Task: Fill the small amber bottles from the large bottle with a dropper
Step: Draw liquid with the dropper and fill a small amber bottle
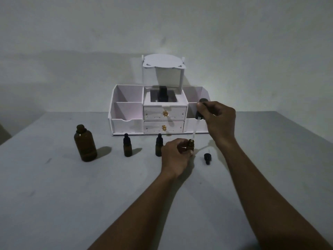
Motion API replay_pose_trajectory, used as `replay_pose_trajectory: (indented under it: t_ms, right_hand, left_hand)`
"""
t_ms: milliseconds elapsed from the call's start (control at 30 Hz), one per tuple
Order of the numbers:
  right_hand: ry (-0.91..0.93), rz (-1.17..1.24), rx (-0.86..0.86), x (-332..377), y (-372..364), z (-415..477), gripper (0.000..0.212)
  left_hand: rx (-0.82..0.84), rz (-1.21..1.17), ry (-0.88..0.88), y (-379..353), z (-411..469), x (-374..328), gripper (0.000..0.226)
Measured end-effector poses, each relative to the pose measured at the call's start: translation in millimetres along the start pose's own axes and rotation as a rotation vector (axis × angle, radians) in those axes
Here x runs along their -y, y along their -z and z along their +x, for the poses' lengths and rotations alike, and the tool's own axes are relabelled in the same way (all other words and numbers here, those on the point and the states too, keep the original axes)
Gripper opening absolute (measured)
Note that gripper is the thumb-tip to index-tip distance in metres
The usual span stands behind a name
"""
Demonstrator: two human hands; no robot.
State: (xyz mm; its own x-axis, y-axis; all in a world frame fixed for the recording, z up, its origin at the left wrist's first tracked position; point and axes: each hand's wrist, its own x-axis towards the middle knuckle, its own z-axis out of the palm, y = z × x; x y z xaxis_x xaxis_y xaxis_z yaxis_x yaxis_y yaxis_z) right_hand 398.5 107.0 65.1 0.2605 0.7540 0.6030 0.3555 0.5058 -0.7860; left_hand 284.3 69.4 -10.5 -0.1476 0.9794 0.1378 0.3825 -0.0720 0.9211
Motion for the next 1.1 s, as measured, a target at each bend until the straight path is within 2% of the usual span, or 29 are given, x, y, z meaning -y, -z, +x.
replay_pose_trajectory:
  t_ms: [233,467,933,1100]
  right_hand:
    - [0.001,-0.106,-0.017,-7.6,-2.2,2.1,0.018]
    - [-0.008,-0.103,-0.009,-6.4,-3.5,1.7,0.014]
    - [0.043,-0.120,-0.007,-4.1,-2.5,-1.4,0.021]
    - [0.056,-0.085,-0.027,0.5,-0.1,-2.1,0.021]
  left_hand:
    - [0.005,0.016,0.017,-1.7,0.1,-1.1,0.040]
    - [0.008,0.030,0.025,-1.7,0.1,-1.2,0.038]
    - [0.019,0.028,0.025,-0.4,1.5,-0.5,0.040]
    - [0.025,-0.150,0.103,-1.3,-7.2,0.9,0.048]
